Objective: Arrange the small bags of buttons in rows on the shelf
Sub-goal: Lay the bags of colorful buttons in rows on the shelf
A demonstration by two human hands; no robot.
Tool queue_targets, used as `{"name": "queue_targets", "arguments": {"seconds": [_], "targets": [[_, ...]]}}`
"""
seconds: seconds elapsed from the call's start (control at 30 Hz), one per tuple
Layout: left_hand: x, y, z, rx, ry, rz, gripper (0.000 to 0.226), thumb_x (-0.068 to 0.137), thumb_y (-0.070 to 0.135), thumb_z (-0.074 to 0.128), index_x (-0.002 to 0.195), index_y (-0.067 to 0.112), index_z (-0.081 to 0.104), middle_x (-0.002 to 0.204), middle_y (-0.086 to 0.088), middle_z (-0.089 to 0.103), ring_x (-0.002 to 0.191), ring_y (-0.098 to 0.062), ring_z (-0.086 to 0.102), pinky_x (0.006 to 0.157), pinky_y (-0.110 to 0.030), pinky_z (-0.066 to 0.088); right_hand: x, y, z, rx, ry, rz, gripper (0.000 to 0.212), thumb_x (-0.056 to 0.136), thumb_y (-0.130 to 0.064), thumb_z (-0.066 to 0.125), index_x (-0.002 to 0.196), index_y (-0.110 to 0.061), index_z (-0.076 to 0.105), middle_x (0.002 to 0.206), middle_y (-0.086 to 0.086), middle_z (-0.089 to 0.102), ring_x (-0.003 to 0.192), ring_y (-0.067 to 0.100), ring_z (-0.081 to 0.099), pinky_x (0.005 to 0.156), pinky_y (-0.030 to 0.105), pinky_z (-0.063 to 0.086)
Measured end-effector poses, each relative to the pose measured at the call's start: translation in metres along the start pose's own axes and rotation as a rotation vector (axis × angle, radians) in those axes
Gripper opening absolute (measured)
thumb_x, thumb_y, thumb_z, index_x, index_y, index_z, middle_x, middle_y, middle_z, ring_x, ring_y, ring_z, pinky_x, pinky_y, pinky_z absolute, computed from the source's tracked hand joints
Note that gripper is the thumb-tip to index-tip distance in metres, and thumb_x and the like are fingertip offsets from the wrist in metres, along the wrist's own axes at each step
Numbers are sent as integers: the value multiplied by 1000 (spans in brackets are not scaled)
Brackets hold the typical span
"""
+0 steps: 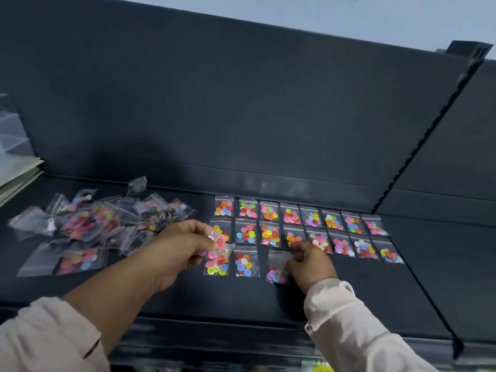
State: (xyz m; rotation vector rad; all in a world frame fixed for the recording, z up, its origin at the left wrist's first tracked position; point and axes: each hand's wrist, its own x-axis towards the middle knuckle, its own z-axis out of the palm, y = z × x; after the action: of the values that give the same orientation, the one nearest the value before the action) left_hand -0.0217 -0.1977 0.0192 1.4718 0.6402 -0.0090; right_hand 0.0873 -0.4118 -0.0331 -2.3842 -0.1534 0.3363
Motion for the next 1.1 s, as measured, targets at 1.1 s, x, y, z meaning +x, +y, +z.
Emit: {"name": "queue_targets", "arguments": {"seconds": [1.1], "targets": [[2, 21, 86, 100, -149, 153, 25, 81, 0, 69, 100, 13, 61, 93, -11, 70, 75, -20, 66, 67, -33, 55, -20, -23, -34, 775, -371, -131, 21, 79, 13, 60, 76, -7, 57, 55, 4, 60, 48, 16, 56, 44, 24, 45]]}}
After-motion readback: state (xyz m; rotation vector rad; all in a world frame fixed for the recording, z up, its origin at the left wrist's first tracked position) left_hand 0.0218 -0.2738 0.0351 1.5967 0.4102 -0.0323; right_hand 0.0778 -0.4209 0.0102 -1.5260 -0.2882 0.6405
